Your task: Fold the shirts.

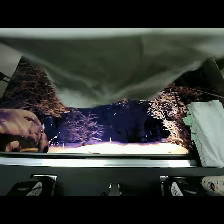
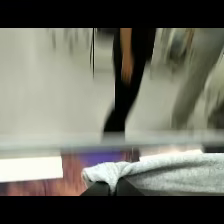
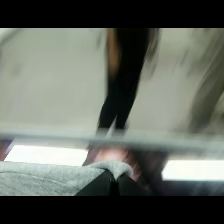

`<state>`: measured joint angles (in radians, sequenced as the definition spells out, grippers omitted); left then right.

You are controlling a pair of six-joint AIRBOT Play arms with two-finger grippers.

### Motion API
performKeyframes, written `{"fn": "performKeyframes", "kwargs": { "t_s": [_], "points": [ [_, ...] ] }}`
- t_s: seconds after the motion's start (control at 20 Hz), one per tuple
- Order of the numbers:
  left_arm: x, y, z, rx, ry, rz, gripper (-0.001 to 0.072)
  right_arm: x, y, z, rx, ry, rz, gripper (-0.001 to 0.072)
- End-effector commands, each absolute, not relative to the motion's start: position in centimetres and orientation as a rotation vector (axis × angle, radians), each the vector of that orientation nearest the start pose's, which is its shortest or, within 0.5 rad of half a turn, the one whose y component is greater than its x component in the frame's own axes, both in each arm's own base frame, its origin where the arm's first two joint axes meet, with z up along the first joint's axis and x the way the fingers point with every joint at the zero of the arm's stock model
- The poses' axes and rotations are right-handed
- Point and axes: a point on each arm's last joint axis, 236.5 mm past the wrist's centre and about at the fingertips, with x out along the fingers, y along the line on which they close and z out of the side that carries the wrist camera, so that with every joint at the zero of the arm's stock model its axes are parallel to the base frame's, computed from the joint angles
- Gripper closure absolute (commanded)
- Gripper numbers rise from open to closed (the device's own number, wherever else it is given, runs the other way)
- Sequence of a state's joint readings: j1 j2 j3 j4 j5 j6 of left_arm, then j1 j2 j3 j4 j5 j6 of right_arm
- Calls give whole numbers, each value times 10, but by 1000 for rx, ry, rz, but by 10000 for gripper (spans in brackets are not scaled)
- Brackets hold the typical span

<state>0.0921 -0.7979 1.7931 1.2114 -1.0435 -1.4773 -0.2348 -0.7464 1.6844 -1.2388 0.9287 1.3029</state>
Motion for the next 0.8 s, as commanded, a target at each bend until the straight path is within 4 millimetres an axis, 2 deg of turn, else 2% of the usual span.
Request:
{"fn": "performKeyframes", "kwargs": {
  "t_s": [0.0, 0.1, 0.25, 0.35, 0.45, 0.5, 0.55, 0.65, 0.75],
  "points": [
    [182, -50, 577, -77, -256, -208, 682, 157, -10, 555, -144, -283, -133, 681],
    [177, -49, 568, -62, -220, -197, 683, 146, -10, 539, -130, -222, -142, 681],
    [189, -40, 545, -35, -121, -157, 682, 152, -11, 528, -115, -176, -137, 681],
    [203, -37, 526, -29, -39, -145, 682, 162, -13, 521, -111, -140, -134, 680],
    [227, -36, 494, -31, 97, -149, 682, 185, -18, 499, -101, -34, -127, 680],
    [242, -35, 472, -36, 179, -152, 682, 201, -21, 478, -91, 62, -119, 680],
    [262, -34, 446, -46, 269, -153, 682, 221, -25, 446, -76, 199, -107, 680],
    [305, -30, 388, -51, 437, -157, 682, 259, -32, 371, -37, 521, -76, 681],
    [347, -26, 301, -62, 666, -166, 682, 303, -35, 298, 34, 790, -27, 683]
  ]
}}
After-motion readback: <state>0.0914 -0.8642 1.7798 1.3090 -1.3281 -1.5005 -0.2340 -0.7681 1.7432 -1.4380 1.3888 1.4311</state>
